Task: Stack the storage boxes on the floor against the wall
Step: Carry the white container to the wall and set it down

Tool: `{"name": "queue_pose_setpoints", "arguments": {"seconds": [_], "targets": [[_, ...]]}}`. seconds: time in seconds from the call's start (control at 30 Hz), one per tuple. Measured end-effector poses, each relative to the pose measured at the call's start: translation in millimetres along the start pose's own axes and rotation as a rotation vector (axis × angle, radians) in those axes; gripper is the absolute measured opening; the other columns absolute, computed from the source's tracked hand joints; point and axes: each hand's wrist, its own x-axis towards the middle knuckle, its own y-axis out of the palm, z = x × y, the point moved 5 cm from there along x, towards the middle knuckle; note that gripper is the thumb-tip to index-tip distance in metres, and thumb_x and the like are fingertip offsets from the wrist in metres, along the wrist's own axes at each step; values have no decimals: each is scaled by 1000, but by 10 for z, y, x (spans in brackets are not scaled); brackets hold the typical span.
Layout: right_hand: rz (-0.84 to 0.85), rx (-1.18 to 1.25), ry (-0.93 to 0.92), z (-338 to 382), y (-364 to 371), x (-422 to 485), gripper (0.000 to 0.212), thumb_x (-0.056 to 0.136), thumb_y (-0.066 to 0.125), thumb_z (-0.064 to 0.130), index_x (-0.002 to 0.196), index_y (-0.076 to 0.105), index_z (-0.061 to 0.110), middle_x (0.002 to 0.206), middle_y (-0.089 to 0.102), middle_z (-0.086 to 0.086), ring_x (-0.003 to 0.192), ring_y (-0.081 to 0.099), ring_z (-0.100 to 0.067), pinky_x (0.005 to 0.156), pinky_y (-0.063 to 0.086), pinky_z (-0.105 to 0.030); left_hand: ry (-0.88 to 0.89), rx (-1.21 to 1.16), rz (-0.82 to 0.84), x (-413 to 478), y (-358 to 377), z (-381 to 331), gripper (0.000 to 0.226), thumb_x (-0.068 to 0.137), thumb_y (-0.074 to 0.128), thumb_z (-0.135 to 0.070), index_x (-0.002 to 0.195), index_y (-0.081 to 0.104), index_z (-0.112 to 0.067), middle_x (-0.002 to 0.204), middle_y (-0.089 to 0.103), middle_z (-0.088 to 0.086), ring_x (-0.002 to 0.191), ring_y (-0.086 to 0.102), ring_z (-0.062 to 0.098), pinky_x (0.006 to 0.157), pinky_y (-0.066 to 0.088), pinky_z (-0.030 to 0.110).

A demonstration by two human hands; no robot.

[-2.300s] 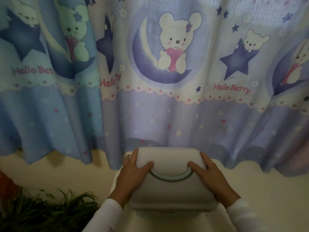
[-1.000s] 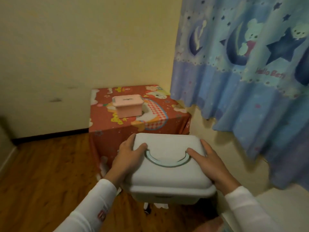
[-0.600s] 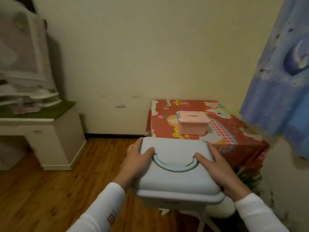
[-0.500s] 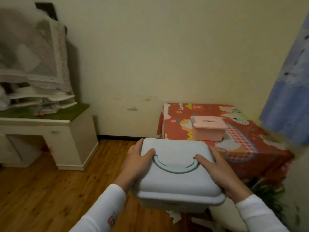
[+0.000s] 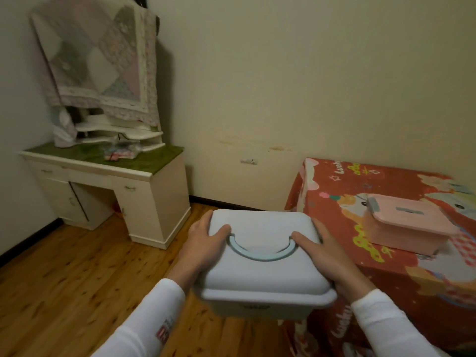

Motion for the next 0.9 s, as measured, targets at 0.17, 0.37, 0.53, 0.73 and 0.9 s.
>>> {"name": "queue_pose_setpoints", "arguments": {"seconds": [0.17, 0.37, 0.53, 0.73, 0.9], "targets": [[18, 0, -36, 108, 140, 1043, 79, 81, 64, 58, 148, 29, 38, 154, 35, 2, 134, 40, -25, 106, 37, -51, -3, 0, -22, 919, 91, -113, 76, 79, 53, -64, 146, 26, -42, 150, 36, 0, 124, 47, 25, 100, 44, 51], [69, -6, -56, 238, 333, 2230, 80, 81, 64, 58, 149, 28, 35, 155, 31, 3, 136, 36, -23, 109, 34, -46, -20, 31, -89, 1961, 173, -222, 71, 83, 52, -61, 146, 27, -41, 150, 36, 0, 123, 47, 24, 101, 43, 49], [114, -27, -33, 355, 596, 2898, 80, 81, 63, 59, 149, 28, 36, 153, 34, 4, 134, 38, -22, 103, 35, -38, -72, 2, -93, 2586, 126, -152, 70, 85, 54, -57, 147, 26, -39, 150, 36, 3, 126, 45, 27, 104, 40, 54], [125, -80, -11, 570, 1101, 3674, 79, 83, 61, 59, 150, 24, 36, 154, 33, 2, 133, 39, -24, 92, 34, -34, -69, 2, -102, 3437, -69, 27, 66, 87, 54, -56, 146, 30, -38, 146, 42, 4, 122, 50, 27, 102, 43, 53], [101, -90, -21, 938, 1719, 4466, 80, 86, 60, 55, 152, 23, 30, 155, 30, -3, 134, 38, -28, 106, 34, -42, -78, -42, -104, 4497, -432, 239, 73, 88, 55, -55, 150, 21, -33, 153, 33, 5, 128, 45, 30, 106, 39, 49]]}}
